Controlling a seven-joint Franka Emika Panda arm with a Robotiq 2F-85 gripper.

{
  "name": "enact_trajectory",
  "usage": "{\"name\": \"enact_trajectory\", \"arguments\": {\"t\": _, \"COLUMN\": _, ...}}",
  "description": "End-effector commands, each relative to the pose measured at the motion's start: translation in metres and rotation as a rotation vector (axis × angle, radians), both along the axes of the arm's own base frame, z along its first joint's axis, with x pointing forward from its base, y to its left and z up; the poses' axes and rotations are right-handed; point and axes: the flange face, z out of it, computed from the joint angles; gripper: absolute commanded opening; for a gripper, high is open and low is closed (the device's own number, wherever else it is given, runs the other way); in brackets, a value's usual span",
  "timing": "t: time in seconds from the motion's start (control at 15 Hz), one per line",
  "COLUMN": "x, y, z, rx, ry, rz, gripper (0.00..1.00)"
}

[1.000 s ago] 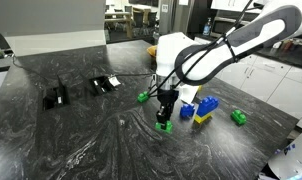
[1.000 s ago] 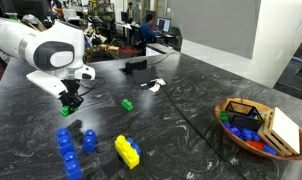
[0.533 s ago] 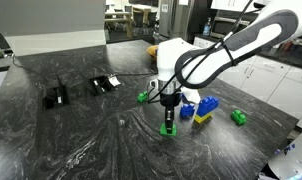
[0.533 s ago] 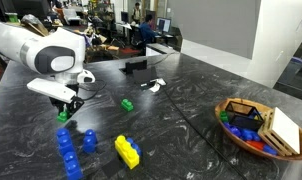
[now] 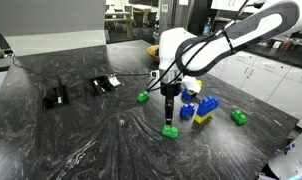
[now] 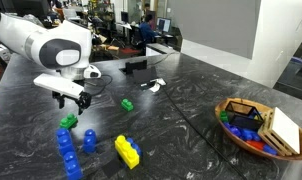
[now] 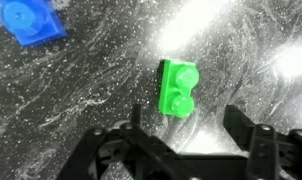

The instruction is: Move the green block in the back on the right forward

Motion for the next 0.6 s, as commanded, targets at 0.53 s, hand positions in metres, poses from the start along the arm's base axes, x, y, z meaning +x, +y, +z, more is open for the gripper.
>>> {"name": "enact_trajectory", "arguments": {"t": 0.53, "x": 0.008, "y": -0.022, "z": 0.05, "rx": 0.022, "ry": -0.087, "rz": -0.05, "gripper": 1.0}}
